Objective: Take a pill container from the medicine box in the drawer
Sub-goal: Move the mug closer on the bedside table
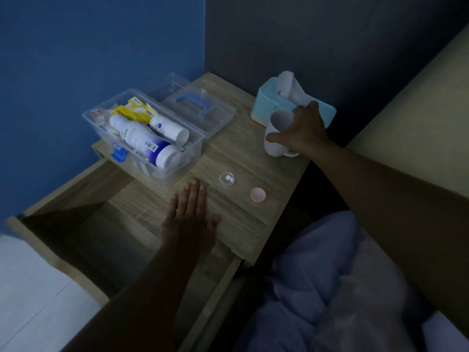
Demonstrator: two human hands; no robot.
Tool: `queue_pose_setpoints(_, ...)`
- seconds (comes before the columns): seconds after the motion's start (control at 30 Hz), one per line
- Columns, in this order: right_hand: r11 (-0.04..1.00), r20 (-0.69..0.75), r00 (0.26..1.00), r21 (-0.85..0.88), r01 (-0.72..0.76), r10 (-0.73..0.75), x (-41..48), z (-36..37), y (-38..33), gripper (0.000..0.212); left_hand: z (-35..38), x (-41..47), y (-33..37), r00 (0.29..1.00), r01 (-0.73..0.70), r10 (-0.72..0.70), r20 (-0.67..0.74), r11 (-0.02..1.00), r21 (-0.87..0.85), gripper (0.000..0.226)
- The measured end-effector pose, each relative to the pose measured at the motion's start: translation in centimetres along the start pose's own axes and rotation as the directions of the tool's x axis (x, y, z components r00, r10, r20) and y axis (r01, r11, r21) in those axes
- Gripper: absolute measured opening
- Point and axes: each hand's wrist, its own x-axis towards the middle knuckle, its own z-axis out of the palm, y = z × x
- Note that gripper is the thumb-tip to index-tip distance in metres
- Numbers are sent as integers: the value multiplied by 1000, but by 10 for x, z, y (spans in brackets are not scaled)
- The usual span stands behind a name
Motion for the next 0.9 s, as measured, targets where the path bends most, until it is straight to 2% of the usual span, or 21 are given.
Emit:
queue_pose_setpoints(0.17, 992, -20, 993, 54, 115, -114, -14, -2, -16, 101, 0, 0, 1, 1000, 10, -9, 6, 1000, -18, 75)
queue_pose_setpoints(0.43, 978, 66, 976, 38, 205, -207, -38, 4, -24, 99, 6, 2, -1, 1000, 9, -9, -1, 999, -38, 76)
queue_pose_setpoints(0.9, 986, 107, 980, 29, 166, -168, -55, 14, -22, 105, 0, -1, 1, 1000, 25, -24, 16, 997, -70, 75)
